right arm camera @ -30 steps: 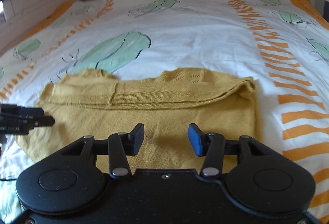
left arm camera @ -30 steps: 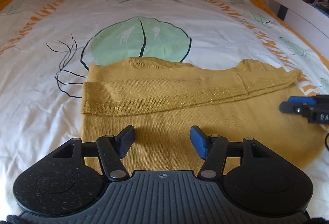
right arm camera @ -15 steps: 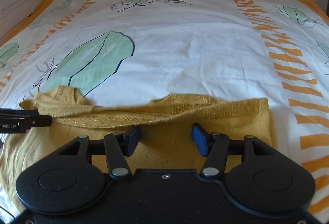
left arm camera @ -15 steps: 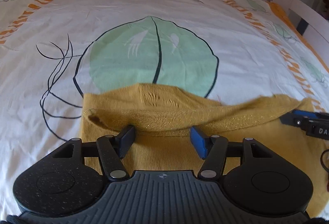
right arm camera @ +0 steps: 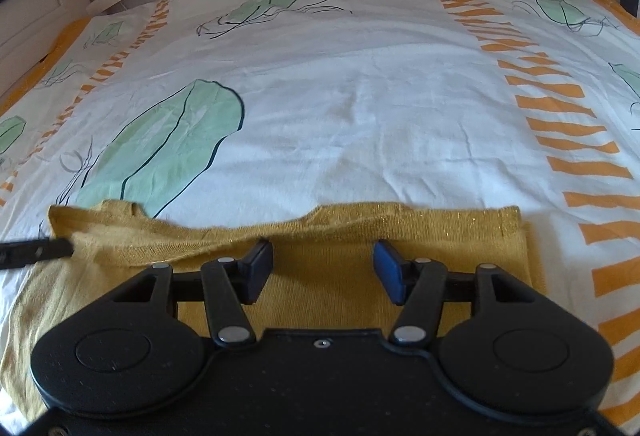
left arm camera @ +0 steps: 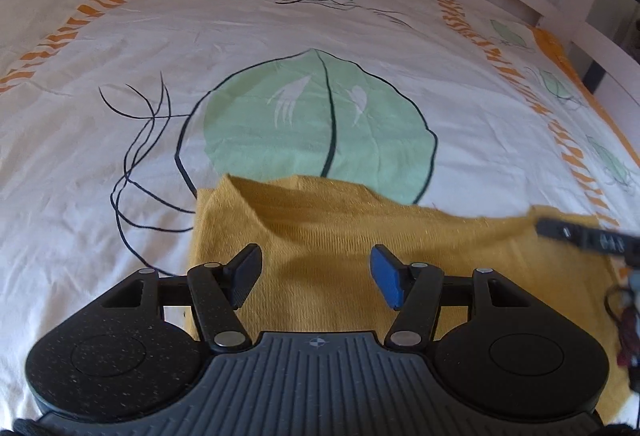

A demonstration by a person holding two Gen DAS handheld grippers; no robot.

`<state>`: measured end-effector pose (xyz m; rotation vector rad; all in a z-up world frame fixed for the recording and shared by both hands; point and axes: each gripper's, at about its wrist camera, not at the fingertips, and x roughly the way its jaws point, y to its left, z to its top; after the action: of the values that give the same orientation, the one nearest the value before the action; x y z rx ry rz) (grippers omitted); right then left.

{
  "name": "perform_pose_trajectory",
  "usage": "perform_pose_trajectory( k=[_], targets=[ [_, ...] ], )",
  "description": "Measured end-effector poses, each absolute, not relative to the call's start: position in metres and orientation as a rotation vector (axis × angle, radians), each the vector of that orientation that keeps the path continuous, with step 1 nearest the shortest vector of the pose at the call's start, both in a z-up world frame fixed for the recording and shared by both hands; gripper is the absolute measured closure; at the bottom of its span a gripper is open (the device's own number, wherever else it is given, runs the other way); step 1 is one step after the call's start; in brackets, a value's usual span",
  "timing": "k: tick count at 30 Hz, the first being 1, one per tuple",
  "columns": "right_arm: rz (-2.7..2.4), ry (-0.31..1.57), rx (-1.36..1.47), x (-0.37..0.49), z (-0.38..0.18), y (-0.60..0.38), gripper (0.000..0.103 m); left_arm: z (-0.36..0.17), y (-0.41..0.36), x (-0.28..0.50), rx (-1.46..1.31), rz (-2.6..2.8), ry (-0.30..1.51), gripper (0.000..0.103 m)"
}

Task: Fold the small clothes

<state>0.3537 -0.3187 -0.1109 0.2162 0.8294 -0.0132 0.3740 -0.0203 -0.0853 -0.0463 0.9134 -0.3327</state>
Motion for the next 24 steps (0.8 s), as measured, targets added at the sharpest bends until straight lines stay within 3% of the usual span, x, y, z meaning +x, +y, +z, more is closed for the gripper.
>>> perform_pose_trajectory(
  k=[8, 17, 20, 24],
  targets=[
    [-0.057, 0.798, 0.302, 0.357, -0.105, -0.334, 0.04, -0.096, -0.008, 0.366, -0.06, -0.341, 0.941, 0.045],
    [0.005, 0.808, 0.115, 0.297, -0.107, -0.312, 0.035, -0.091, 0.001, 0.326, -0.017, -0.342, 0.929, 0.045],
    [0.011, 0.803, 0.038, 0.271, -0.11, -0.304, 0.025, -0.093, 0.004, 0.306, 0.014, -0.335, 0.933, 0.044],
    [0.01, 0.784, -0.046, 0.238, -0.114, -0.296, 0.021, -0.1, 0.009, 0.282, 0.023, -0.342, 0.954, 0.04]
  ],
)
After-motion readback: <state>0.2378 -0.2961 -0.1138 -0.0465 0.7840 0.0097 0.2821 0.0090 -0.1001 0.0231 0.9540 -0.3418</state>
